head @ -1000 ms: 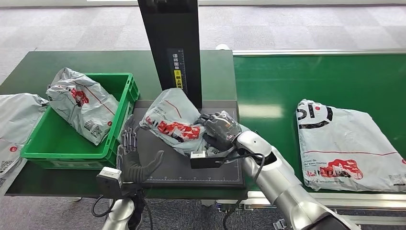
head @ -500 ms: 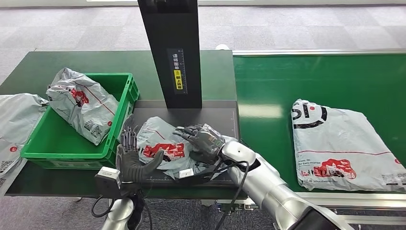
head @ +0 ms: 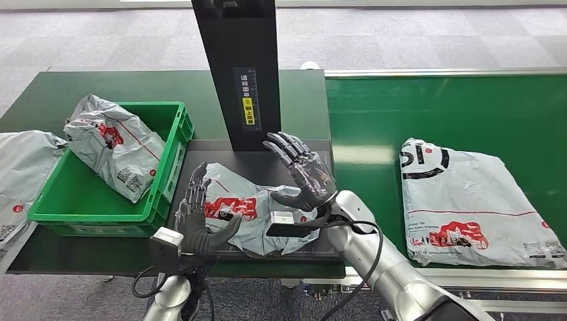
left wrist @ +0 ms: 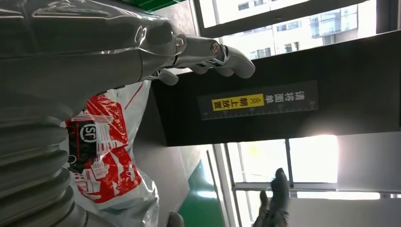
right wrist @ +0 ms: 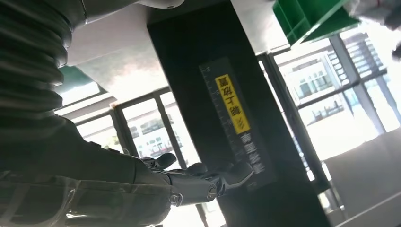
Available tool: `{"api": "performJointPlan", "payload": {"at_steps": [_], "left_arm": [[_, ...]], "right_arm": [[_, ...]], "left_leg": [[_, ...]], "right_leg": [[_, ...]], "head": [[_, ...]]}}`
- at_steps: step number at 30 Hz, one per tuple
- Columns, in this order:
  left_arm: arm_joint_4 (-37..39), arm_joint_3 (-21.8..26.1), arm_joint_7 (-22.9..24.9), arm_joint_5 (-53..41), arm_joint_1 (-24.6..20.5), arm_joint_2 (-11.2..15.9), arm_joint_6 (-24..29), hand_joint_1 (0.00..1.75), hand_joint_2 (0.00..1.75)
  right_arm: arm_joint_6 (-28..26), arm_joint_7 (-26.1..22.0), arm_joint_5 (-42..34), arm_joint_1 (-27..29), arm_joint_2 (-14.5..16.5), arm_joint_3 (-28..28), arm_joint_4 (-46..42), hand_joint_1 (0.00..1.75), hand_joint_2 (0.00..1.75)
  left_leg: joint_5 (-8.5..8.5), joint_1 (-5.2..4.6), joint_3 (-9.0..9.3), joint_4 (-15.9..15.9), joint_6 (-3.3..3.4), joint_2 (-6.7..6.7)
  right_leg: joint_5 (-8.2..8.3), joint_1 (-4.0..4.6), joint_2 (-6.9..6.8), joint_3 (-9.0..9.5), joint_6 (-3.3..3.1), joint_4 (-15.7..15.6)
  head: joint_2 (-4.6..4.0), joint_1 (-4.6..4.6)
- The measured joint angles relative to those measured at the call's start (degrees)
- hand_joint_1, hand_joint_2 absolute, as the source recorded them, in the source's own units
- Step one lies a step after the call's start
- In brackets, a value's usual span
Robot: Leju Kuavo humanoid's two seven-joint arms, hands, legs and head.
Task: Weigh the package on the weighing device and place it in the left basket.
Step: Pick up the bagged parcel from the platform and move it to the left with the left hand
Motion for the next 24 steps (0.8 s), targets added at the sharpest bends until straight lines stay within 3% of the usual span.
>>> {"api": "performJointPlan", "payload": {"at_steps": [4,9,17,21,24], "left_arm": [[3.47,-0.8,4.65,-7.55,-1.35,0.47,4.63,0.0,1.75],[11.82,-3.78,16.67,-25.1,-5.74,1.07,12.39,0.0,1.75],[24.17,-6.86,29.08,-41.54,-14.18,0.81,9.55,0.02,1.75],[26.84,-7.48,32.03,-45.17,-16.68,0.27,7.03,1.74,1.75],[27.77,-7.57,31.89,-46.81,-17.41,-0.19,4.81,1.75,1.75]], "right_arm": [[3.31,-0.42,-10.37,3.66,-1.24,-4.62,-5.53,0.0,1.75],[12.36,-0.55,-21.78,8.35,-2.82,-11.67,-13.98,0.0,1.75],[23.21,0.3,-24.83,17.97,-3.3,-21.52,-28.4,0.0,1.75],[23.64,1.19,-22.67,21.82,-3.31,-24.3,-34.26,0.0,1.75],[22.76,1.84,-20.71,23.87,-3.3,-25.75,-37.32,0.0,1.75]], "left_leg": [[0.0,0.0,-0.01,0.0,0.0,-0.02],[0.0,-0.01,-0.04,0.0,0.0,-0.02],[0.0,-0.01,0.0,-0.01,0.0,-0.18],[0.0,-0.01,0.14,-0.04,0.01,-0.27],[0.06,-0.02,0.22,-0.05,0.09,-0.29]], "right_leg": [[0.0,0.0,-0.02,-0.02,0.0,0.0],[0.0,-0.01,-0.02,-0.03,0.0,0.0],[-0.01,-0.01,-0.19,0.1,0.02,0.0],[-0.03,-0.02,-0.27,0.29,0.04,-0.02],[-0.02,-0.02,-0.34,0.41,0.05,-0.05]], "head": [[0.0,-0.01],[0.0,-0.01],[0.0,-0.01],[0.0,0.0],[0.0,0.0]]}}
